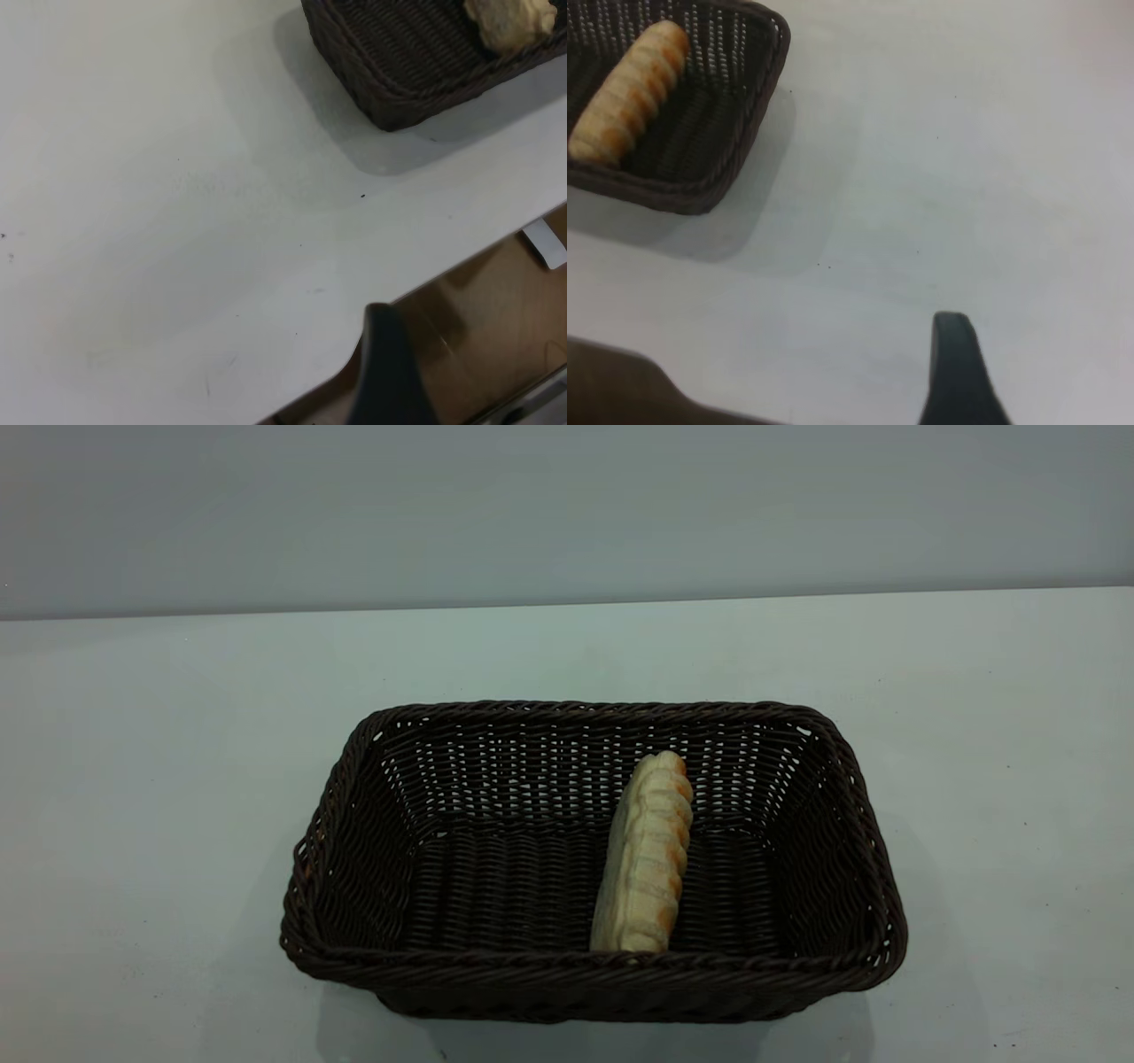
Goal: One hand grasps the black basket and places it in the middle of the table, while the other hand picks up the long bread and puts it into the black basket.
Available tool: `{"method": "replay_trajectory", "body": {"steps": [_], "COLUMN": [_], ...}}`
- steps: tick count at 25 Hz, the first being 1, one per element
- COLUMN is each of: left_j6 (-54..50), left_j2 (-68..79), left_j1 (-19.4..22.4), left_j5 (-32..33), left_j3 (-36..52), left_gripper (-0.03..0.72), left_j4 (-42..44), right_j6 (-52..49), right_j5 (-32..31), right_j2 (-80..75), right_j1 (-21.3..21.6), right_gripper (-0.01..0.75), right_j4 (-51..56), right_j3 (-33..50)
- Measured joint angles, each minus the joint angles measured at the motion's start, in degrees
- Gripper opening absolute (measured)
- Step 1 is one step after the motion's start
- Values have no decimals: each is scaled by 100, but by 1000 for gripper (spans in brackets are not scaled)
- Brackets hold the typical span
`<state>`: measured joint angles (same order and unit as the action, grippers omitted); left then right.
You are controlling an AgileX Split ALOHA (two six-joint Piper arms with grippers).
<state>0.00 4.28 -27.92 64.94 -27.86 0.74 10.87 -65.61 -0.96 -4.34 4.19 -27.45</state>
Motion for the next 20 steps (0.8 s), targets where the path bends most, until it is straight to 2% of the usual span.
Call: {"method": "replay_trajectory", "body": {"steps": [13,16,20], "left_j6": [0,0,0], "left_j2": [-12,-134,-220], "left_j1": [47,459,1351], "left_j5": [0,0,0], "left_j3": [0,0,0], "left_gripper": [539,539,539], "left_j4": [-13,-12,-12], "right_j6": [0,0,0], "right_j5": [4,4,4], "right_j2": [0,52,175], "right_j1": [4,57,293], "right_gripper": [496,496,496], "right_j4": [0,18,18], "right_j3": [0,0,0]}}
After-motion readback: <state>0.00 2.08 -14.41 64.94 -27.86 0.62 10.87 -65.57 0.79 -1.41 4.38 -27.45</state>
